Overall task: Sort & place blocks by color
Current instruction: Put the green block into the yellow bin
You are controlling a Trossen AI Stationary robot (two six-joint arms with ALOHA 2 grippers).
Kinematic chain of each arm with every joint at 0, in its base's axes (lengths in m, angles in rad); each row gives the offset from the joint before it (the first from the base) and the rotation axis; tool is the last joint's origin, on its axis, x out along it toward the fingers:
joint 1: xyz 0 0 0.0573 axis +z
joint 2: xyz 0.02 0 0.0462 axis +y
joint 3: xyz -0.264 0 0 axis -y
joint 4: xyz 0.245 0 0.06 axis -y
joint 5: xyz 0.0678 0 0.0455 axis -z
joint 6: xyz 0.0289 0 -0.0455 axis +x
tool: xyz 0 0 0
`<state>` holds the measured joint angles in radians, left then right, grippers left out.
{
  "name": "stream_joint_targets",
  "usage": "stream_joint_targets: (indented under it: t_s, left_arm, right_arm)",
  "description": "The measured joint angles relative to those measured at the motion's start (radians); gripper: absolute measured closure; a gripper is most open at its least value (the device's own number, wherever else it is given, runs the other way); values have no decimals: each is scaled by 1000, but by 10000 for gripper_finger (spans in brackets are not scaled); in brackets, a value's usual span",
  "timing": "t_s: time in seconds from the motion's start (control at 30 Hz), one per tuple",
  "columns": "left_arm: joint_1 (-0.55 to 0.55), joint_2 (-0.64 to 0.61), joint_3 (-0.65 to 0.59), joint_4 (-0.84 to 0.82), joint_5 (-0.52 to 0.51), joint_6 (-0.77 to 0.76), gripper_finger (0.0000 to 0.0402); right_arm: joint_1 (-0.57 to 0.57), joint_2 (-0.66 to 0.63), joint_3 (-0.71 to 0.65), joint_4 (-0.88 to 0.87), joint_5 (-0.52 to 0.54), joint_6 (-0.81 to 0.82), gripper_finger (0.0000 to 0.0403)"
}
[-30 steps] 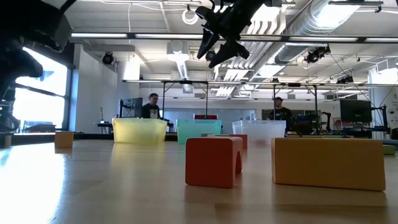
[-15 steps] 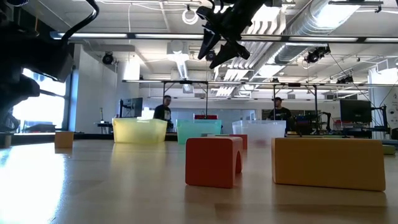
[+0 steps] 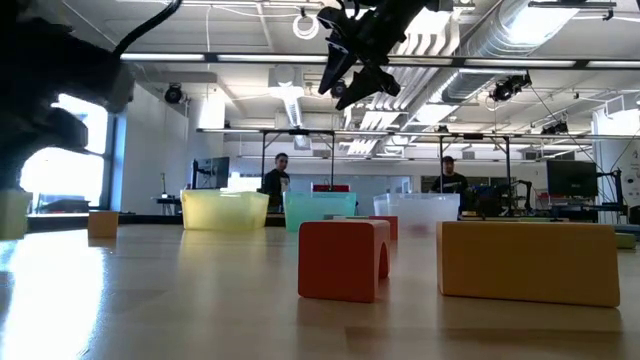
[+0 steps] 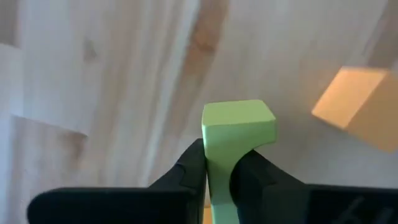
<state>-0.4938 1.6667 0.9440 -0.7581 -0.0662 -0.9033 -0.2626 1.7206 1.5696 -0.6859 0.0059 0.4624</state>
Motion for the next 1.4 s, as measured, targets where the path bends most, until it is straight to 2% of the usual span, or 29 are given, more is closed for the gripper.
stream_joint_targets:
  t_s: [0.2,0.37,0.6,0.77,1.07,1.2,1.4]
  left_arm:
    - [99,-95,0,-6,-67,83,381]
    - [216,-191,0,-6,-157,177,377]
    - [432,-285,0,6,-240,351,374]
    - [597,-299,0,43,-296,456,375]
    - [880,-299,0,169,-303,640,374]
    - [984,-295,0,215,-264,699,370]
    - [1090,-266,0,255,-217,770,368]
  right_arm:
    - [0,0,0,-16,-10,-15,193]
    - [0,-3,0,-37,-23,-26,193]
    - [2,-52,0,-67,-15,-26,193]
    - [2,-108,0,-84,9,-15,193]
    - [2,-187,0,-127,49,61,193]
    - [15,-195,0,-185,57,94,193]
    - [56,-196,0,-295,152,170,193]
